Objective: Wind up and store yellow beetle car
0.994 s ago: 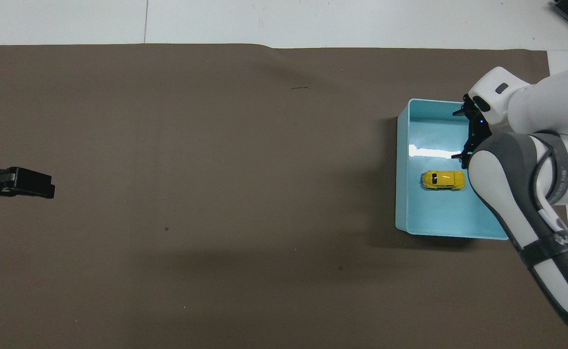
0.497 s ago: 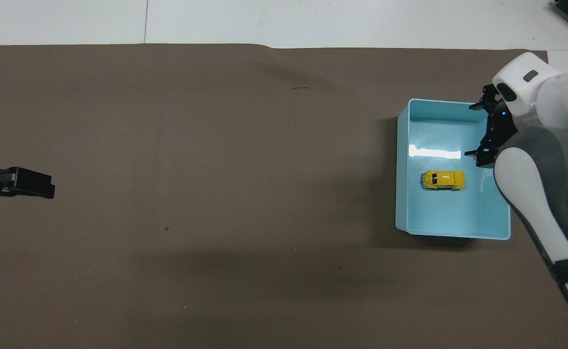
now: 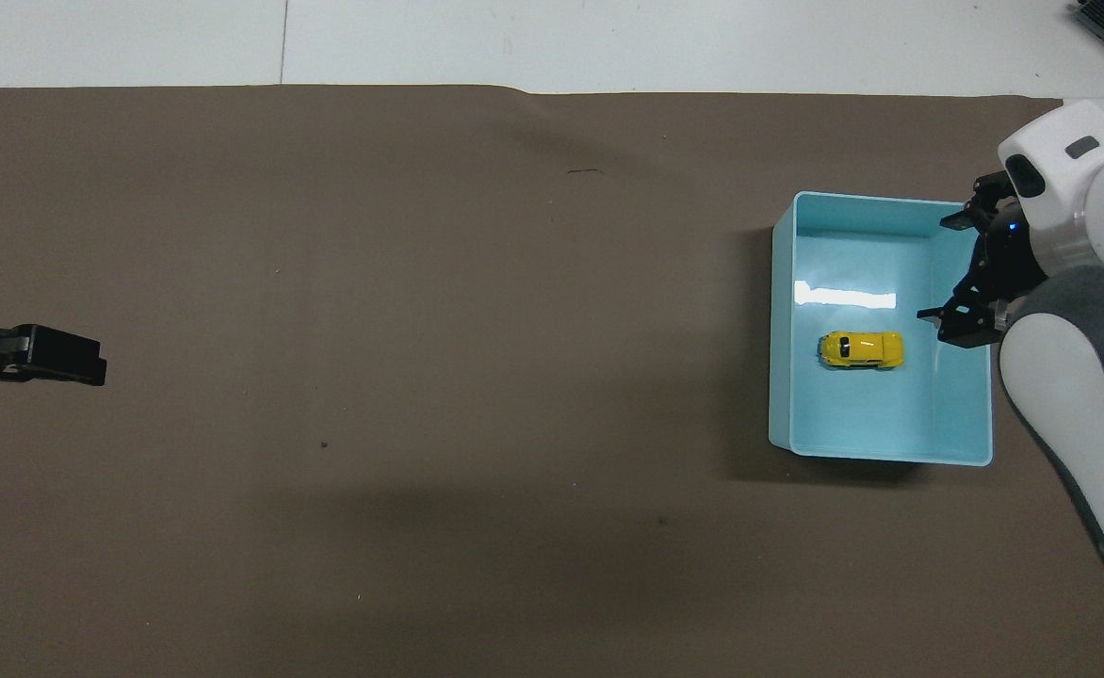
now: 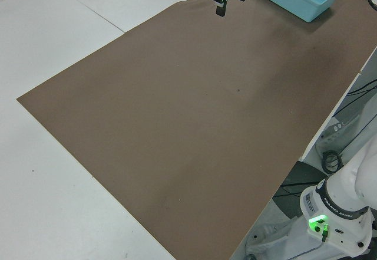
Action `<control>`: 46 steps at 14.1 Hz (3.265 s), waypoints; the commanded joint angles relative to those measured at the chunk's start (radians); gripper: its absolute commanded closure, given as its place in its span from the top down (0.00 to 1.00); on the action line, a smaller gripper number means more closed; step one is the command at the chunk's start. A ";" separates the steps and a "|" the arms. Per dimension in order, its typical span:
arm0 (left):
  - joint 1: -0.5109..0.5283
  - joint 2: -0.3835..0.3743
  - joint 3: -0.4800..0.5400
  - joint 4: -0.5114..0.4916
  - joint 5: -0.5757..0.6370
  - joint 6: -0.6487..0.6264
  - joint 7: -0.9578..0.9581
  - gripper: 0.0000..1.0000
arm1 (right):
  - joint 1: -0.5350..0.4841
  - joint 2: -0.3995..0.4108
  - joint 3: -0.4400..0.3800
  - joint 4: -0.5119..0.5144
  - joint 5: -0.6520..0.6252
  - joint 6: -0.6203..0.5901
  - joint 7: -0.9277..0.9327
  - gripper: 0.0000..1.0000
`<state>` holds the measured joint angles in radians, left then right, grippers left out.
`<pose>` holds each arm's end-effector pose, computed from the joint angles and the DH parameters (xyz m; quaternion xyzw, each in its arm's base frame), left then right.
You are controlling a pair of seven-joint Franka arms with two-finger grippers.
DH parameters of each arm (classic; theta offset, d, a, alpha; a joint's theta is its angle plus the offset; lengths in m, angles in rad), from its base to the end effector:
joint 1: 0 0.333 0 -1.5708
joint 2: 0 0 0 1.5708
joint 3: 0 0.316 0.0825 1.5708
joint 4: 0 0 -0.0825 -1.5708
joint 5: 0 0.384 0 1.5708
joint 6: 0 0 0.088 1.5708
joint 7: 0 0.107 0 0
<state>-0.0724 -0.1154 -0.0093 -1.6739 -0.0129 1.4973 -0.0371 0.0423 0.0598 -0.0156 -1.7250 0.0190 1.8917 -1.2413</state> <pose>0.5080 -0.0433 0.6314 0.9993 -0.0225 -0.0309 0.0041 0.5927 0.0174 0.5456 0.8059 0.5895 0.0488 0.0233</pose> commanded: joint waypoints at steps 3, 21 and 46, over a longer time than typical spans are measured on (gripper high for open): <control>0.013 -0.009 -0.009 0.002 0.007 -0.011 0.006 1.00 | 0.033 -0.034 -0.043 -0.007 0.048 -0.029 0.081 1.00; 0.014 -0.009 -0.009 0.002 0.007 -0.011 0.006 1.00 | 0.033 -0.100 -0.075 0.099 0.087 -0.247 0.791 1.00; 0.014 -0.009 -0.009 0.002 0.007 -0.011 0.006 1.00 | 0.050 -0.107 -0.110 0.165 -0.025 -0.401 1.286 1.00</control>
<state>-0.0723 -0.1154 -0.0093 -1.6739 -0.0129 1.4973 -0.0371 0.0890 -0.0438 -0.1279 -1.5770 0.0116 1.5115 0.0180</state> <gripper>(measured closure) 0.000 0.000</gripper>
